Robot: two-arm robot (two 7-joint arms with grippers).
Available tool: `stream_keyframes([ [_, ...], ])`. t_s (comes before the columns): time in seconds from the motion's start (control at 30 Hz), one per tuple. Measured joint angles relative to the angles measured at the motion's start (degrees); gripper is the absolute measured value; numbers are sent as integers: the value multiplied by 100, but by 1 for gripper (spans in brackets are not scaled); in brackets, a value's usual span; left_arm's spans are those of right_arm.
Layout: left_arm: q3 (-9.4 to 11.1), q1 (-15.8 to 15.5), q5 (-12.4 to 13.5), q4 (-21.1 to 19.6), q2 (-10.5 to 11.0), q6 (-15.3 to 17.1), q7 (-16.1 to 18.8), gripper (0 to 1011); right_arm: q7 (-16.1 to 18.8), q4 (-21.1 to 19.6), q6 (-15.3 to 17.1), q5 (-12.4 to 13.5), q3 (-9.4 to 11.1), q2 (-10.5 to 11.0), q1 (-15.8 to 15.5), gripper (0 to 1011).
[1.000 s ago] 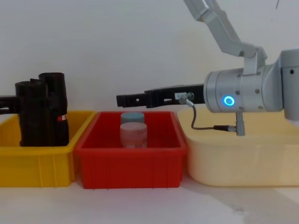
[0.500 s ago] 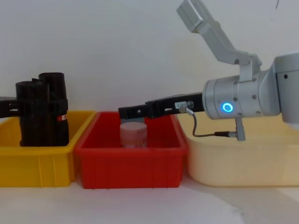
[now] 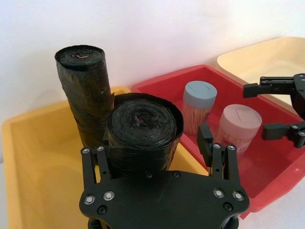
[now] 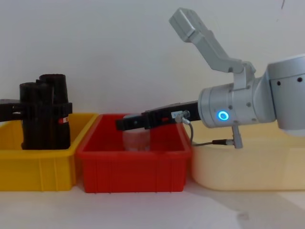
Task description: Pick up the garbage bag with the one hand and transfer it to the other hand.
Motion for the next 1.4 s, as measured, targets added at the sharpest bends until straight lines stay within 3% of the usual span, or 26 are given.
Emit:
stream_keyframes([
  [0.57,27,-18,14,16,4,-10,-12,1001,-4,636,-184,-259,-96,-245,305,1000],
  [1.17,36,-24,15,18,4,-13,-14,999,166,959,-151,-432,-190,-290,448,977],
  [1.33,36,-24,15,18,3,-13,-13,907,197,990,-136,-454,-197,-293,462,866],
  [1.4,36,-24,16,18,4,-13,-14,822,205,1002,-132,-461,-200,-294,466,815],
])
